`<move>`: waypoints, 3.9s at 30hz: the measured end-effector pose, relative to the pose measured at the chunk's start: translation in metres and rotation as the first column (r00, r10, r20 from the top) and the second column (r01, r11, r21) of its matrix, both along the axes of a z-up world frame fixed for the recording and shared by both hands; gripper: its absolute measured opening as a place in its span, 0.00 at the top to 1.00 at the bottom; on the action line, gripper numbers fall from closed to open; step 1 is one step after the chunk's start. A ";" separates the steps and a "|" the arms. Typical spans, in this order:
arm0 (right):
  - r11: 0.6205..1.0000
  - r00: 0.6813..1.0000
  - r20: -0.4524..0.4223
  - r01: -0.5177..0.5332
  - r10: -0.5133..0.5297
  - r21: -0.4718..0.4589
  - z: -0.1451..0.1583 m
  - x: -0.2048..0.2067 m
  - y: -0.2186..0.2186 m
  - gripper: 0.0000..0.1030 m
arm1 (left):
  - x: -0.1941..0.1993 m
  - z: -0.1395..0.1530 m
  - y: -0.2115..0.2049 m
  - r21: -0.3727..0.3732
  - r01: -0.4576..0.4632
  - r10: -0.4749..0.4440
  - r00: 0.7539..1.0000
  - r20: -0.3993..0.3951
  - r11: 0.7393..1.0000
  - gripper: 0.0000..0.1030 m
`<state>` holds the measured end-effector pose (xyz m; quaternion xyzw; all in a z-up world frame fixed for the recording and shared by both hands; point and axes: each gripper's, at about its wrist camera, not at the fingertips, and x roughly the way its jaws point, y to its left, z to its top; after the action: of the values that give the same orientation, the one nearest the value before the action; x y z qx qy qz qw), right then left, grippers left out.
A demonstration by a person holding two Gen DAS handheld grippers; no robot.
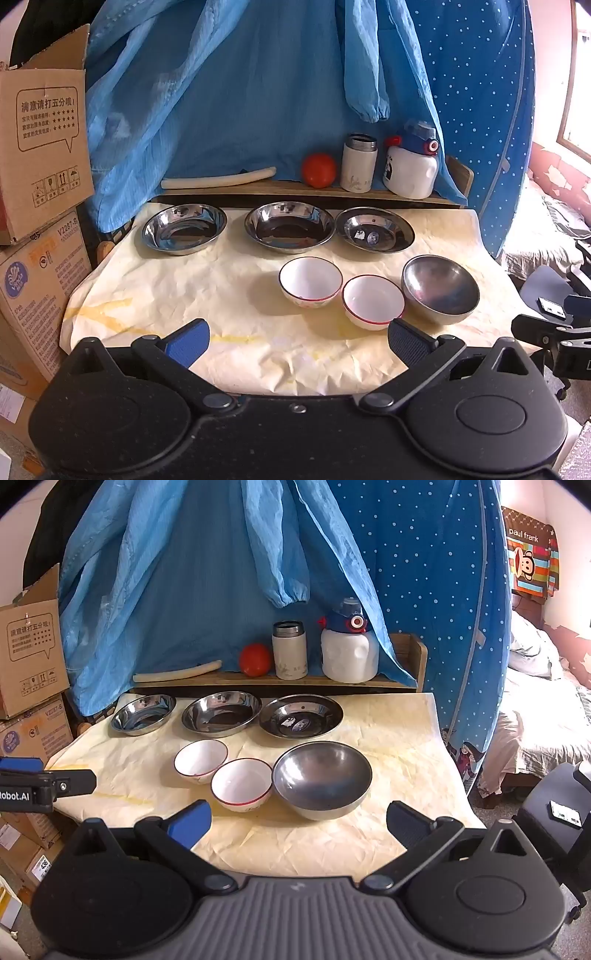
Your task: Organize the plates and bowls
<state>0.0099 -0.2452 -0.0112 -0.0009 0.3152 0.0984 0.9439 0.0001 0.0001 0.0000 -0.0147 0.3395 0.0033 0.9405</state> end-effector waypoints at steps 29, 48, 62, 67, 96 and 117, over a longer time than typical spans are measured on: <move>1.000 1.000 -0.005 -0.002 0.002 0.008 -0.001 0.000 0.000 0.00 | 0.003 -0.005 0.001 -0.002 0.000 0.000 1.000 -0.004 1.000 0.01; 1.000 1.000 -0.005 -0.002 0.002 0.009 -0.002 0.000 0.000 0.00 | 0.004 -0.005 0.001 -0.001 0.000 0.000 1.000 -0.006 1.000 0.01; 1.000 1.000 -0.006 -0.002 0.002 0.009 -0.001 0.001 0.001 0.00 | 0.003 -0.004 0.000 0.000 0.001 -0.001 1.000 -0.006 1.000 0.01; 1.000 1.000 -0.006 -0.001 0.001 0.009 -0.001 0.002 0.001 0.00 | 0.003 -0.004 0.000 0.000 0.001 -0.001 1.000 -0.006 1.000 0.01; 1.000 1.000 -0.020 -0.002 0.002 0.003 -0.005 0.015 0.014 0.00 | 0.005 -0.010 0.004 -0.007 0.000 0.000 1.000 -0.021 1.000 0.01; 0.998 0.998 -0.005 -0.060 0.060 -0.030 0.009 0.067 0.011 0.00 | 0.089 -0.014 0.042 -0.064 -0.114 0.107 0.988 -0.109 0.991 0.01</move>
<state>0.0773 -0.2344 -0.0027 -0.0244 0.3182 0.1217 0.9399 0.0888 0.0417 -0.0135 -0.0662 0.3870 0.0444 0.9186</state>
